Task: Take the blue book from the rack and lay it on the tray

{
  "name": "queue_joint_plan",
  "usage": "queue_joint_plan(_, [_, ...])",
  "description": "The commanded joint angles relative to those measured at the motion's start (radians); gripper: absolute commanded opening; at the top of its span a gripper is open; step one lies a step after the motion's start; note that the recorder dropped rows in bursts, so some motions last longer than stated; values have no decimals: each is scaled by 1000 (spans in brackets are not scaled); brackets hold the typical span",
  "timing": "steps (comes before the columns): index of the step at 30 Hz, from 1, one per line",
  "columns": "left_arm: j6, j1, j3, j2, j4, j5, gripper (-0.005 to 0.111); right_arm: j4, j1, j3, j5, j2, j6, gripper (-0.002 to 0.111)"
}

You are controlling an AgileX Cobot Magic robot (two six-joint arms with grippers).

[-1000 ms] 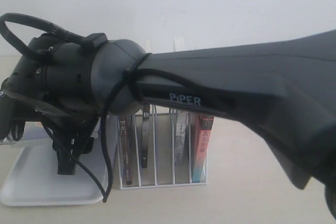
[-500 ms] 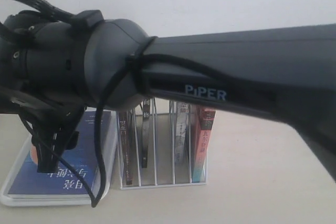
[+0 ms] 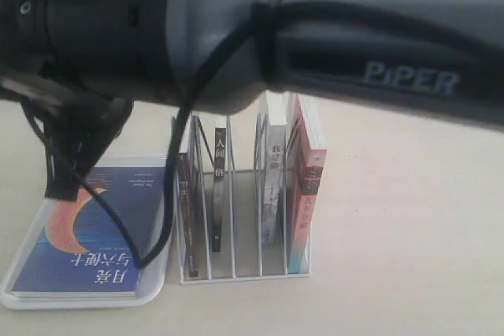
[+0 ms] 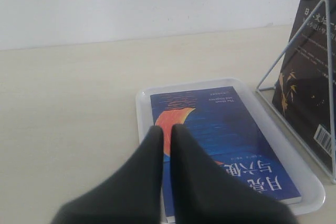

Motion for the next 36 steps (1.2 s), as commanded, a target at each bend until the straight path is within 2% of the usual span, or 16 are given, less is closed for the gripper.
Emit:
queue_joint_plan(1, [-7,4,3,-3,1,-2,5,-318,-1,-3,24,-107,221,0])
queue_joint_plan(5, [-7,4,3,-3,1,-2,5,-390,-13,-3,69,-186,306,0])
queue_joint_plan(15, [-7,4,3,-3,1,-2,5,-332,-134,-3,192,-334,358,0])
queue_joint_plan(21, [-7,4,3,-3,1,-2,5,-284,-149,23,256,-399,344,0])
queue_joint_plan(25, [-7,4,3,-3,1,-2,5,-315,-149,164,252,-480,390,0])
queue_joint_plan(32, [-7,4,3,-3,1,-2,5,-540,-149,533,231,-706,698,0])
queue_joint_plan(36, [-7,4,3,-3,1,-2,5,-558,-188,710,137,-825,807,0])
